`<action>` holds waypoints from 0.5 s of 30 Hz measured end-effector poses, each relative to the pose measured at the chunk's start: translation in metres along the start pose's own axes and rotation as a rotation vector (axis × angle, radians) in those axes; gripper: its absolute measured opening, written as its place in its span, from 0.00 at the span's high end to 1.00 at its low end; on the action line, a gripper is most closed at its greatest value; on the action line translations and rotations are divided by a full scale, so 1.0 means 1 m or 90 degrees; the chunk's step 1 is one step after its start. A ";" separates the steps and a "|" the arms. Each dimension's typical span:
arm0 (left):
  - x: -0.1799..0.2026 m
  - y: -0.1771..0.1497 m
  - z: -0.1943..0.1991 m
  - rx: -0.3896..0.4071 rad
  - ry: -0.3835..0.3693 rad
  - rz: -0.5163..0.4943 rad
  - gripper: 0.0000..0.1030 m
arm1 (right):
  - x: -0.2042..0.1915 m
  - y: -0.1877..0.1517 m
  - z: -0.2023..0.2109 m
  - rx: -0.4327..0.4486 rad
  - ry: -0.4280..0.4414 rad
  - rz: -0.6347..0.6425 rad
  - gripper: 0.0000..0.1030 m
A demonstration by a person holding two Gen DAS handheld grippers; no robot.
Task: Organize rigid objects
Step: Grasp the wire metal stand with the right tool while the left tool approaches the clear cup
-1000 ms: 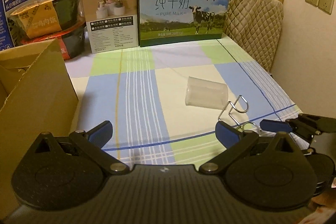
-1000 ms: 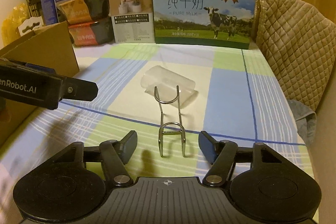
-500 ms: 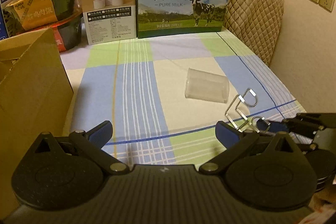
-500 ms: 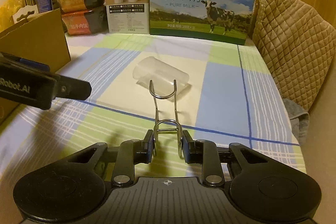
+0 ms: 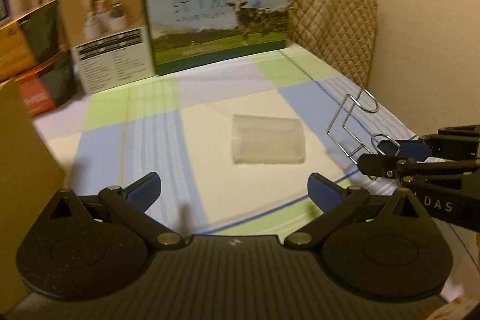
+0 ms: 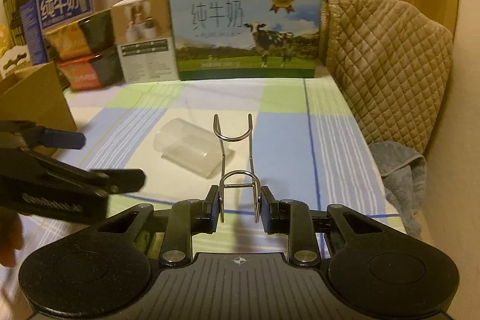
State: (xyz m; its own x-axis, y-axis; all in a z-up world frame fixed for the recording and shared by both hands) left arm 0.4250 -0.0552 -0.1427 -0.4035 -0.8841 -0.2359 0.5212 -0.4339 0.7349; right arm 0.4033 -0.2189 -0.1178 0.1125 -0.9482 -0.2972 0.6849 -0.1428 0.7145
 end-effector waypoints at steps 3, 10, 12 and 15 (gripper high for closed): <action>0.009 0.008 -0.015 0.011 -0.004 -0.024 0.01 | 0.008 0.006 -0.003 0.001 -0.010 -0.023 0.77; 0.017 0.012 -0.044 0.027 -0.018 -0.040 0.01 | 0.023 0.014 -0.011 0.005 -0.023 -0.056 0.77; 0.016 0.013 -0.050 0.033 -0.017 -0.032 0.01 | 0.026 0.015 -0.013 0.005 -0.025 -0.065 0.77; 0.014 0.018 -0.059 0.029 -0.023 -0.025 0.08 | 0.029 0.017 -0.014 0.006 -0.028 -0.070 0.77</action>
Point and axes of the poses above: each gripper's, at about its wrist camera, not at the fingertips, and z roughly against the way its jaws point, x to its right, y to its top, the point moved 4 cm from there along -z, roughly the way its jaws point, and after that the axes turned 15 degrees about -z, right-handed, at the moved point
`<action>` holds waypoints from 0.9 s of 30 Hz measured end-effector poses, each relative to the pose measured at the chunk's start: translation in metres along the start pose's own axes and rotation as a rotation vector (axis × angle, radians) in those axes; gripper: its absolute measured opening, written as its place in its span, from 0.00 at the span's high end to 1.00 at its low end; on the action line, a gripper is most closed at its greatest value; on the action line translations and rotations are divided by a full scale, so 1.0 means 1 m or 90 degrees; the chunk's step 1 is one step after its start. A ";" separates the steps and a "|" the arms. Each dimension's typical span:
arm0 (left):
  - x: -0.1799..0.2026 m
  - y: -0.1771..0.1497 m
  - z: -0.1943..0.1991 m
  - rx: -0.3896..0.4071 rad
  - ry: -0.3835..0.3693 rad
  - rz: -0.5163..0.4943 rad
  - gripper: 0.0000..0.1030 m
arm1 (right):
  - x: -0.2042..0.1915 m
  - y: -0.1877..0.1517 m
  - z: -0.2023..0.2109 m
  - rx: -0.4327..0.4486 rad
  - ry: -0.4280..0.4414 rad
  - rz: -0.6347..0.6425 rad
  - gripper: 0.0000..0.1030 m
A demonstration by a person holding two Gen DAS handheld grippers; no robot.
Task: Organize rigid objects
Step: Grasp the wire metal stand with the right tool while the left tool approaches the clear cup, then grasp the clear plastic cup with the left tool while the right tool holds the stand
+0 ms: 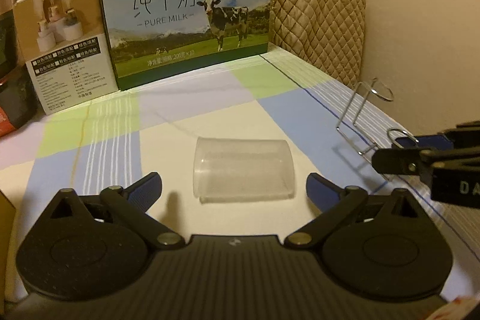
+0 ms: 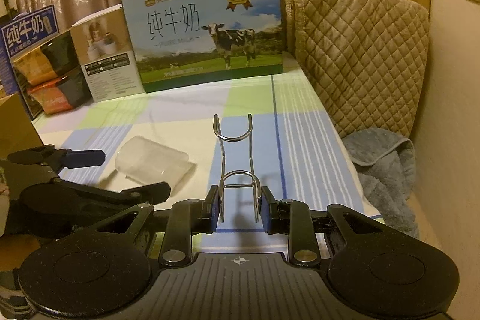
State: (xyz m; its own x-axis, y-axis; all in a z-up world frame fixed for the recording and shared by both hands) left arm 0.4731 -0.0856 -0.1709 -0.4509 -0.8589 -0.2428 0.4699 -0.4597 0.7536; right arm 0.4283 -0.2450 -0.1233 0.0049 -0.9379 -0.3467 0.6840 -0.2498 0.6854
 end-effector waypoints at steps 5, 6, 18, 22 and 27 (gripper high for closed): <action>0.001 0.007 -0.010 -0.010 -0.008 -0.015 0.18 | 0.000 0.001 -0.002 0.000 -0.001 -0.004 0.77; 0.001 0.008 -0.010 -0.011 -0.012 -0.015 0.20 | -0.001 0.000 -0.001 0.000 -0.001 -0.003 0.77; 0.003 -0.015 0.029 -0.053 -0.021 0.018 0.34 | -0.011 -0.002 0.009 -0.006 0.010 0.002 0.77; 0.003 -0.024 0.057 -0.065 -0.012 0.044 0.34 | -0.021 -0.009 0.025 -0.016 0.019 0.007 0.77; 0.006 -0.027 0.101 -0.069 -0.004 0.065 0.34 | -0.035 -0.023 0.059 -0.027 0.031 0.007 0.77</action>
Point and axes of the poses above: each gripper's, at about its wrist camera, not at the fingertips, and z roughly against the way its jaws point, x to its right, y to its top, the point moved 4 cm from there along -z, roughly the way its jaws point, and after that the axes turned 15 degrees about -z, right-handed, at the moved point
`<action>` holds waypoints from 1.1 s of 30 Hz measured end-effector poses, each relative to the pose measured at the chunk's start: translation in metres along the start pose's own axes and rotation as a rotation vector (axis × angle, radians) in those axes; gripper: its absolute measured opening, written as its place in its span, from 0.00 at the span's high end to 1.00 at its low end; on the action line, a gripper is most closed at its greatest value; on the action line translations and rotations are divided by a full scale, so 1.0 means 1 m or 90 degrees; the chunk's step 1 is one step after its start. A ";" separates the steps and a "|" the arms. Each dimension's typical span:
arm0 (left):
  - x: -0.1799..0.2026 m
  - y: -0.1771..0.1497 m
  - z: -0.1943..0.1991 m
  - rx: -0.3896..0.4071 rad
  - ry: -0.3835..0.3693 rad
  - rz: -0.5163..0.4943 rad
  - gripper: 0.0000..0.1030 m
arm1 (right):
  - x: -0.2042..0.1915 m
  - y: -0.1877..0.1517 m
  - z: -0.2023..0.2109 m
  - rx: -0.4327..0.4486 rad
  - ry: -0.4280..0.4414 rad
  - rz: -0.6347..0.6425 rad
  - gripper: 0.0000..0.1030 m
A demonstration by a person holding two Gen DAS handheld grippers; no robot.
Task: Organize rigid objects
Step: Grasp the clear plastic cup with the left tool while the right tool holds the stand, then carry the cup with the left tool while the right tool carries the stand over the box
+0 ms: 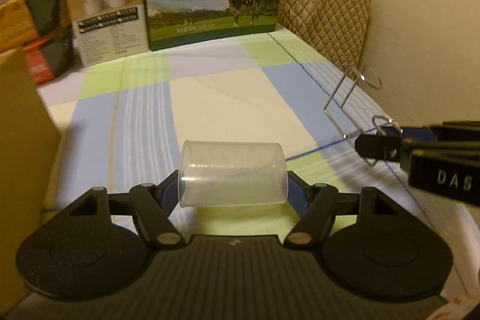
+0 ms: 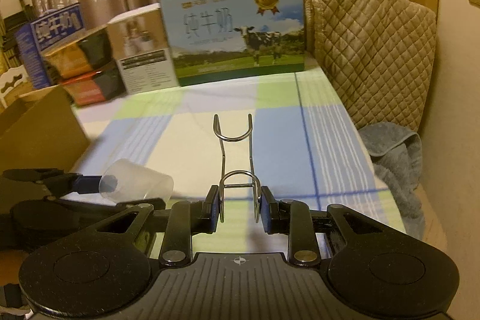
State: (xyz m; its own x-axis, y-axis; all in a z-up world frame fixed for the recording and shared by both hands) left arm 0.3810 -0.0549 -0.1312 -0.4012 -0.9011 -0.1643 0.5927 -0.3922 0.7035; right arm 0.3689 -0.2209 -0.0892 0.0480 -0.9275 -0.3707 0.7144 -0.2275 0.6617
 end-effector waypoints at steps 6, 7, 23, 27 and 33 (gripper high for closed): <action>0.003 -0.008 0.065 0.011 0.006 0.007 0.34 | -0.019 -0.025 0.048 -0.001 -0.005 -0.001 0.77; 0.003 -0.009 0.075 0.015 0.009 0.006 0.34 | -0.023 -0.029 0.056 0.000 -0.005 -0.001 0.77; -0.017 -0.043 0.235 0.037 0.062 0.004 0.34 | -0.109 -0.069 0.162 0.004 0.041 -0.002 0.77; -0.029 -0.051 0.263 0.043 0.077 0.014 0.34 | -0.133 -0.071 0.178 0.008 0.056 0.016 0.77; -0.046 -0.060 0.300 0.050 0.100 0.023 0.34 | -0.171 -0.074 0.194 0.007 0.086 0.037 0.77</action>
Point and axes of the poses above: each gripper's, at about its wrist camera, not at the fingertips, and z roughly against the way its jaws point, x to its right, y to its top, the point moved 4 cm from there along -z, roughly the way its jaws point, and after that the axes turned 15 degrees about -z, right-handed, at the moved point
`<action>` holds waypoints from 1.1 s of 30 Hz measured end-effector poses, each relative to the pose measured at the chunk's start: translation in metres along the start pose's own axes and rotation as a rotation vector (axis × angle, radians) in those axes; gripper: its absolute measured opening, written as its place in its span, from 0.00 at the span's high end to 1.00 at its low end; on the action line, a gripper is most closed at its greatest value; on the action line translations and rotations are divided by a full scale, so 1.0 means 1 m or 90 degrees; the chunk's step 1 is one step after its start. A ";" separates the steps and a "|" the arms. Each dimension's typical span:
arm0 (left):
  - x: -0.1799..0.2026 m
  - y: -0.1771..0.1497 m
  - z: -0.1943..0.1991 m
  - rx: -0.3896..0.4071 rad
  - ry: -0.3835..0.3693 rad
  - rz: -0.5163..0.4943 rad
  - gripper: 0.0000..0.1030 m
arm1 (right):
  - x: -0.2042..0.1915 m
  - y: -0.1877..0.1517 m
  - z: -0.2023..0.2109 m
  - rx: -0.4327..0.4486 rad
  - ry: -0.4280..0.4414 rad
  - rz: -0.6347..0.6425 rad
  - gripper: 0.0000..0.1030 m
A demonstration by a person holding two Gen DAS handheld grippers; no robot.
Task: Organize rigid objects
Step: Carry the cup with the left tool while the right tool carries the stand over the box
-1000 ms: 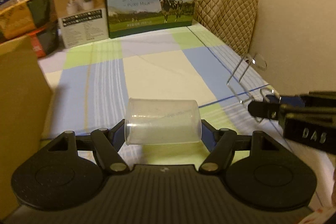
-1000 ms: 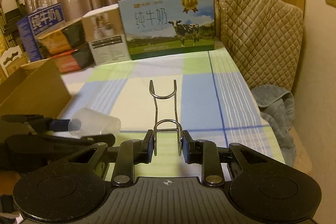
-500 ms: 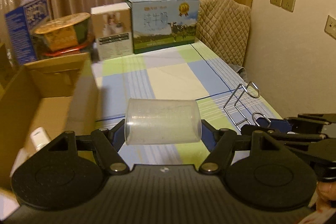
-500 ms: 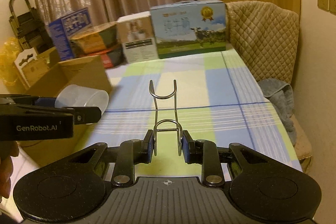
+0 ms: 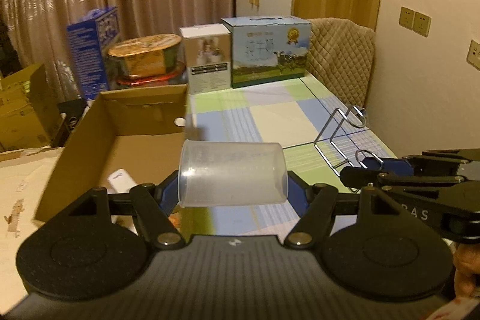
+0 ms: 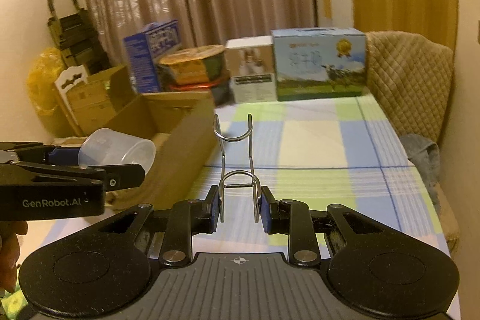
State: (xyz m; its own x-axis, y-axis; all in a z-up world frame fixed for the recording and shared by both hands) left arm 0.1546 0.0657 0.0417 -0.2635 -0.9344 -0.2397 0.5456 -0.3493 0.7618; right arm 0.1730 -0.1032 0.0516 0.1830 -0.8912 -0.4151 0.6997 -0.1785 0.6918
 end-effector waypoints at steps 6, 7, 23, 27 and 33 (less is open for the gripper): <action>-0.021 -0.009 0.025 0.002 0.021 0.008 0.34 | -0.034 -0.002 0.004 -0.005 0.025 0.021 0.77; -0.025 -0.011 0.028 0.002 0.025 0.010 0.34 | -0.039 -0.003 0.004 -0.007 0.029 0.023 0.77; -0.091 -0.040 0.054 -0.016 0.079 0.032 0.34 | -0.101 -0.017 -0.017 -0.040 0.077 0.057 0.77; -0.107 -0.047 0.048 -0.023 0.089 0.037 0.34 | -0.115 -0.022 -0.030 -0.053 0.082 0.066 0.77; -0.132 -0.055 0.036 -0.033 0.097 0.040 0.34 | -0.131 -0.022 -0.051 -0.063 0.091 0.076 0.77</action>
State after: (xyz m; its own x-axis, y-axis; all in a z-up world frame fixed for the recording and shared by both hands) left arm 0.1310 0.2108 0.0532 -0.1058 -0.9528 -0.2845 0.5984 -0.2895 0.7471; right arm 0.1688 0.0394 0.0603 0.3597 -0.8343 -0.4177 0.7300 -0.0272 0.6829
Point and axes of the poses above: each gripper's, at about its wrist camera, not at the fingertips, and z roughly against the way its jaws point, x to its right, y to its top, the point moved 4 cm from there along -z, roughly the way its jaws point, and after that the axes turned 15 degrees about -z, right-handed, at the moved point
